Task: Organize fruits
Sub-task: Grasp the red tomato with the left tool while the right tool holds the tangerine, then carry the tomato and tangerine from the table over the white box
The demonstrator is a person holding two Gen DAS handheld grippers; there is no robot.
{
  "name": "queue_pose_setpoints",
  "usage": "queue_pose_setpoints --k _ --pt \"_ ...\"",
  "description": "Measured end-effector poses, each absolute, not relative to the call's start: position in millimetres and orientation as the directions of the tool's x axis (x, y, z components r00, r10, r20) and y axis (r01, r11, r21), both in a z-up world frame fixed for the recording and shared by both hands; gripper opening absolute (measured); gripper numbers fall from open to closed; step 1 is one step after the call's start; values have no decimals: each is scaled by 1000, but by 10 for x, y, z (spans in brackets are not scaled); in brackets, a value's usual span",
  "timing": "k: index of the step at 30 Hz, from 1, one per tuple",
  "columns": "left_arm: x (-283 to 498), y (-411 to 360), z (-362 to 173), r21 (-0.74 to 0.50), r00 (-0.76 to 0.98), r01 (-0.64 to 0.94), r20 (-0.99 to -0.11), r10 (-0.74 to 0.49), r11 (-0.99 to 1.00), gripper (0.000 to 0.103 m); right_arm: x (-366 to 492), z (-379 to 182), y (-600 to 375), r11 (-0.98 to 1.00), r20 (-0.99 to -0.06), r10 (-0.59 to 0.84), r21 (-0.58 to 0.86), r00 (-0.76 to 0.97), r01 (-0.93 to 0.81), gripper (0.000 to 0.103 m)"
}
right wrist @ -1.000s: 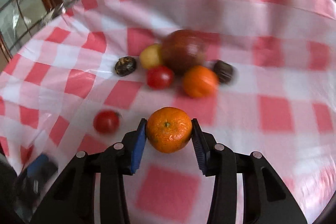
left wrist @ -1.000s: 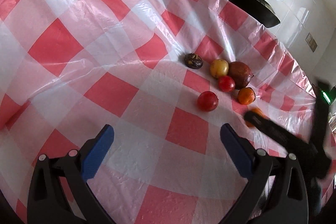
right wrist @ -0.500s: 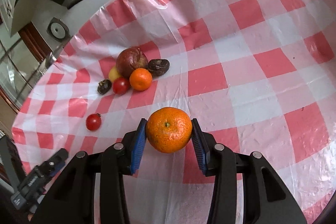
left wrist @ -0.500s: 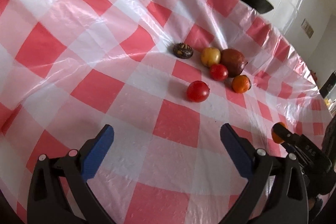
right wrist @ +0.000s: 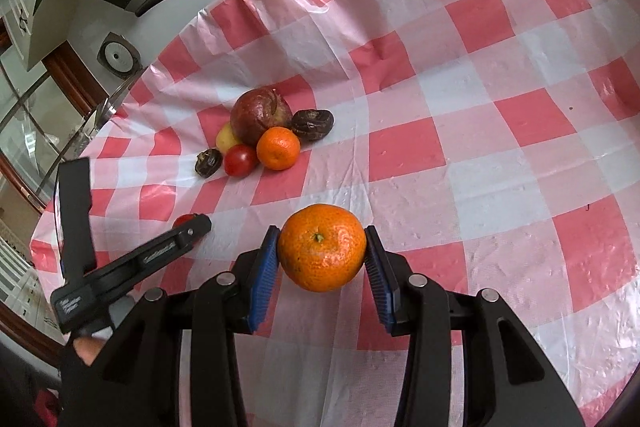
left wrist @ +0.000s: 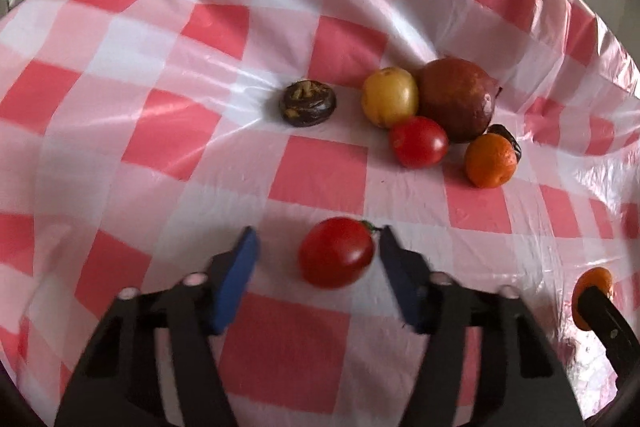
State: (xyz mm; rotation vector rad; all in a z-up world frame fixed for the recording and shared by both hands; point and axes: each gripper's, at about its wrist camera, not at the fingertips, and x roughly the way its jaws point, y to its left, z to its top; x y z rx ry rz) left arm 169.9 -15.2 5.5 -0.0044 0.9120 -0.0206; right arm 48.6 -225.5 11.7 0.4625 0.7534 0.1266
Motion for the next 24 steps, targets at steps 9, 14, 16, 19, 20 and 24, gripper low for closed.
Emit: queue_pose_setpoints --k 9,14,16,19,20,24 --pt "911 -8 257 -75 706 33 -704 -76 997 32 486 121 -2247 892 -628 271 449 730 55 42" --pt "320 335 261 -233 736 -34 -664 -133 972 32 486 122 -2248 892 -628 271 448 729 55 42" --pt "228 430 244 -296 745 -50 -647 -162 954 32 483 123 -2247 892 -628 270 449 730 56 42" --pt "203 474 246 -328 762 -64 -625 -166 942 32 486 122 -2250 892 -628 271 449 730 56 42" --pt "204 474 247 -331 766 -65 -622 -166 941 32 486 120 -2249 892 -628 271 449 729 56 42" --pt "212 482 213 -360 756 -61 -626 -192 931 32 486 119 -2243 892 -628 272 449 729 54 42"
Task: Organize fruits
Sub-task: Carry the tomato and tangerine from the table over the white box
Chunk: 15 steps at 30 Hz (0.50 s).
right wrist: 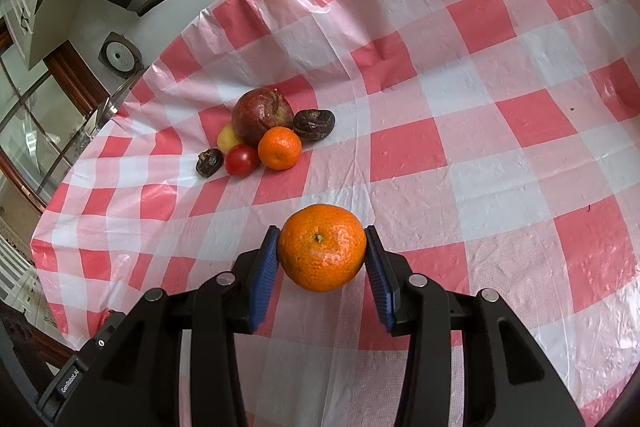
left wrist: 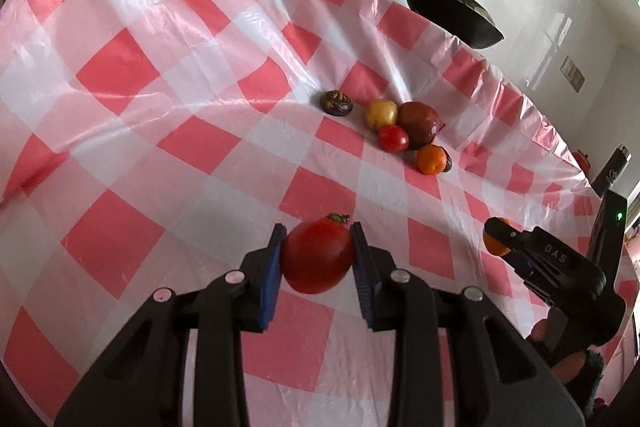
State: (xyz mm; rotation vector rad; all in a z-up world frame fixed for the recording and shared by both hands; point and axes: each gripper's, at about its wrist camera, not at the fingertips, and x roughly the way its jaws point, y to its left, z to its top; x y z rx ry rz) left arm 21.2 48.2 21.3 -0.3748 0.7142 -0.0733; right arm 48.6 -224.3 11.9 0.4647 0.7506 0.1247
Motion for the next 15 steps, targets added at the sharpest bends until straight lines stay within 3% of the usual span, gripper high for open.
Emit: queue_pose_setpoints --k 12,15 --pt "208 595 214 -393 762 -85 -618 -194 916 32 496 116 -2284 880 -614 278 472 739 62 42" --pt "48 663 268 -387 766 -105 -618 -174 916 32 498 87 -2240 890 -654 279 452 703 67 42"
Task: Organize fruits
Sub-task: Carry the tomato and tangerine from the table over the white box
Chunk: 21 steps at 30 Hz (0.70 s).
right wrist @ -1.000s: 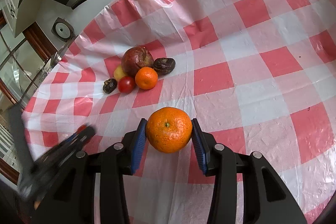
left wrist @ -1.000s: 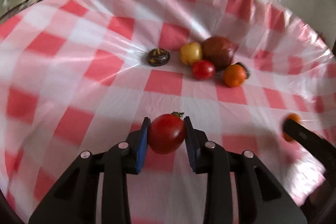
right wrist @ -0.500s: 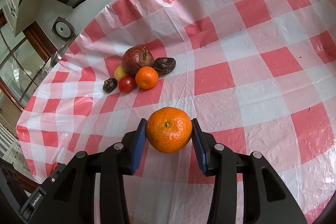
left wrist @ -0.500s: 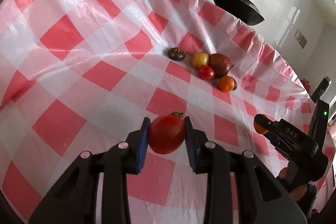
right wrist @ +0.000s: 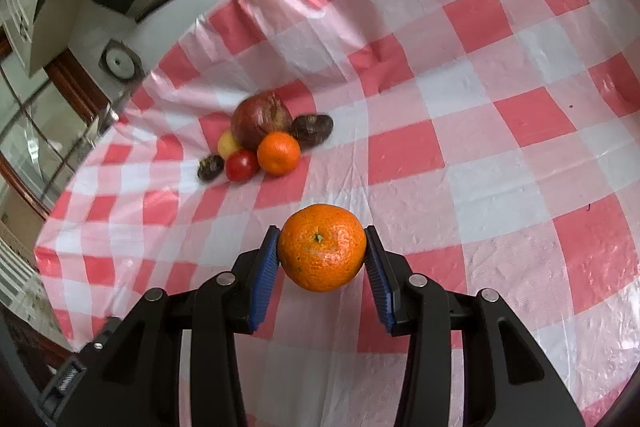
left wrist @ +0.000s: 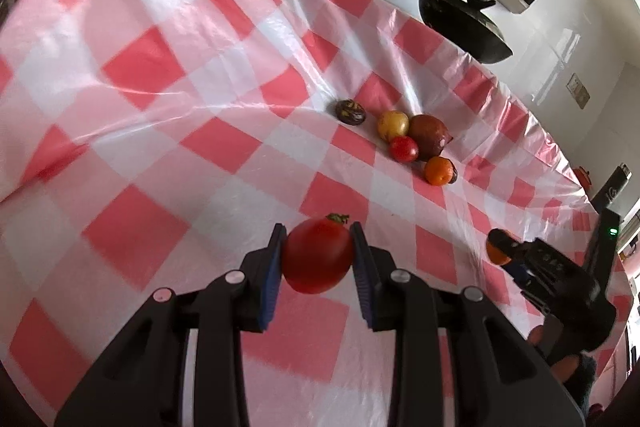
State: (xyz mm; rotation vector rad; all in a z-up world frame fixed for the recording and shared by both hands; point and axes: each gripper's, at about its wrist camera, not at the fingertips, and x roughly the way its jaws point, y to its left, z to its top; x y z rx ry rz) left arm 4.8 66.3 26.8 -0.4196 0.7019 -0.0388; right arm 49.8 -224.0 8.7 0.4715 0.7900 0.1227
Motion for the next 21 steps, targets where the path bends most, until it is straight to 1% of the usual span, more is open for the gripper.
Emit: queue_pose_setpoints --k 2,5,7,14,21 --pt "-94 698 298 -372 767 -113 -622 -157 921 32 403 83 -2188 897 -680 268 434 682 80 42" --pt "-376 756 334 -327 769 -107 -626 -130 939 32 142 99 -2018 895 -684 312 445 659 37 42" --pt "-564 816 345 -299 772 -108 -627 -109 948 32 -59 151 -1847 893 -674 351 451 650 -14 42" --pt "-1158 1127 320 -267 765 -130 -639 -74 955 32 -644 299 -1137 882 -647 458 418 609 -219 42" --pt "-1673 1523 294 -253 760 -190 -649 -21 949 32 -1220 315 -318 845 -662 523 325 536 -424 42"
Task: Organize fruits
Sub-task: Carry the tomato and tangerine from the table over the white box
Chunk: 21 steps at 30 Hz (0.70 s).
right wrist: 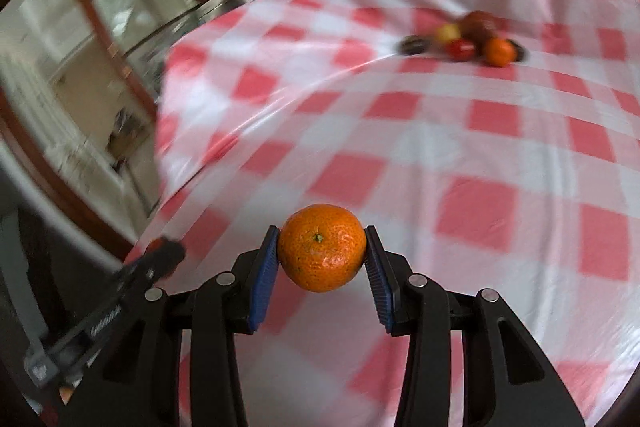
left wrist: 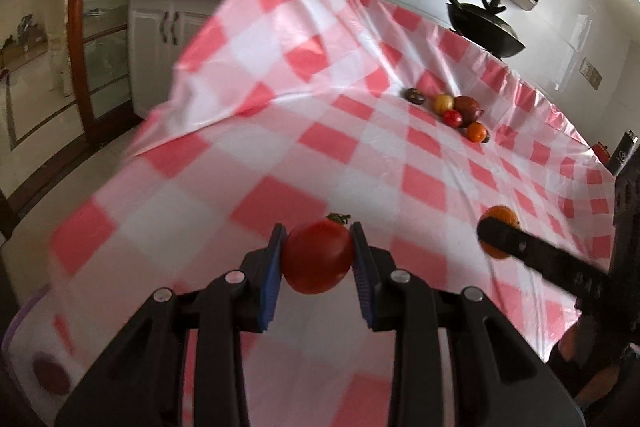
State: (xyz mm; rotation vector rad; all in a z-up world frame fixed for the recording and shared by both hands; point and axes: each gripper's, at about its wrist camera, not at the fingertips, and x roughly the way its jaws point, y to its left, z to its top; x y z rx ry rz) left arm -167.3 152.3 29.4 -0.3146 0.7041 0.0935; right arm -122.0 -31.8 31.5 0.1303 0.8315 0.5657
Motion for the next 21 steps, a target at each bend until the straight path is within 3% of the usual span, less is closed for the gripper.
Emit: queue_pose_setpoints --k 14,21 --pt "-2489 2246 213 -229 736 -308 -672 79 924 33 -2388 293 790 641 -671 622 140 404 -755 42" --pt "-3061 2616 -25 -212 696 -391 -705 136 896 33 -2916 63 1248 471 -720 632 63 286 -880 42"
